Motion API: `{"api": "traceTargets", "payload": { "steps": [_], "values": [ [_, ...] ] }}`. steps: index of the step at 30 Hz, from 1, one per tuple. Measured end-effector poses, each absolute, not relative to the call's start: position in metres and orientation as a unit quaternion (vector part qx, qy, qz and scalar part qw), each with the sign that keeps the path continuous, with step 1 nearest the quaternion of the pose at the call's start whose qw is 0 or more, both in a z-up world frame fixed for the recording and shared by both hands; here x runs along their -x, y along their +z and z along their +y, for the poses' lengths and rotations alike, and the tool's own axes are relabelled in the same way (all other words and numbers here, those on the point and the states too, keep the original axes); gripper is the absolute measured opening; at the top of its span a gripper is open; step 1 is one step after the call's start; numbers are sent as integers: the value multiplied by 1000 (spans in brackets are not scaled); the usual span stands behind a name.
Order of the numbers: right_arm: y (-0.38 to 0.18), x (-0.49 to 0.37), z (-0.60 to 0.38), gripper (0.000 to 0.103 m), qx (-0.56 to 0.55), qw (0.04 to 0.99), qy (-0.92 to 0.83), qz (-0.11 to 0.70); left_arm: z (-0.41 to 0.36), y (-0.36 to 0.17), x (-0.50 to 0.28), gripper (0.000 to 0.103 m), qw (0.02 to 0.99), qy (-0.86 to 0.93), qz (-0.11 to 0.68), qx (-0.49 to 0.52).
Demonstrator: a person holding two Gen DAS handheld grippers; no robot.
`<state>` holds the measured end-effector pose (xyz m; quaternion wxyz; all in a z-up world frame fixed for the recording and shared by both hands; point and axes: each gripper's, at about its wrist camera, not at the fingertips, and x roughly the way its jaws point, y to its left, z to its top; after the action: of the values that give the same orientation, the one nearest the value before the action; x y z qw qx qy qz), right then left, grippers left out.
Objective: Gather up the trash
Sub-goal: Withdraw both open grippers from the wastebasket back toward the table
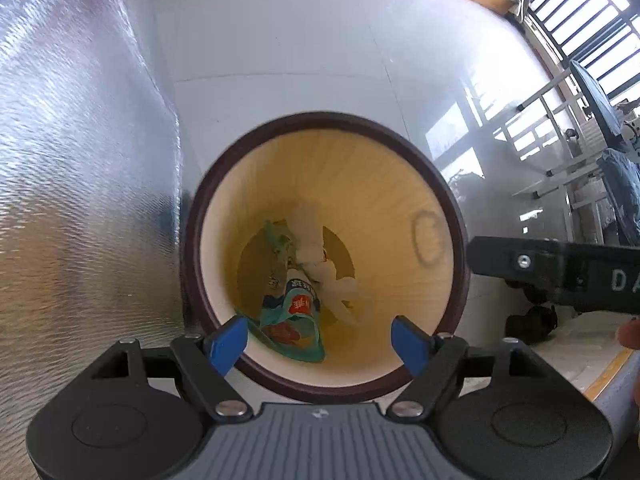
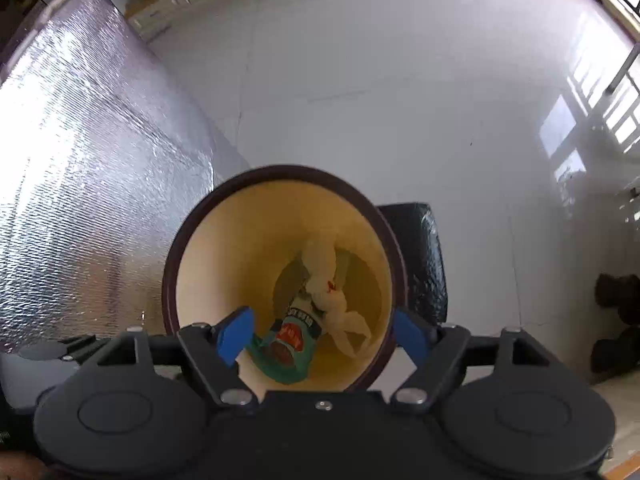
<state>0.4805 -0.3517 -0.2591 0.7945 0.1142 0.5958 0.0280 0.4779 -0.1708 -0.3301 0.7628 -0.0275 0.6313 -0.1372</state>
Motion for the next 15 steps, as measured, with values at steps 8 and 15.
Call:
{"api": "traceTargets", "payload": {
  "steps": [8,15],
  "values": [
    [-224,-450,-358,87,-105,820,25,561,-158,-298,-456,86,775,-123,619,18],
    [-203,-418,-362,97,-88,839,14,537,-144,-270,-436,101,791,-110,601,21]
  ]
}}
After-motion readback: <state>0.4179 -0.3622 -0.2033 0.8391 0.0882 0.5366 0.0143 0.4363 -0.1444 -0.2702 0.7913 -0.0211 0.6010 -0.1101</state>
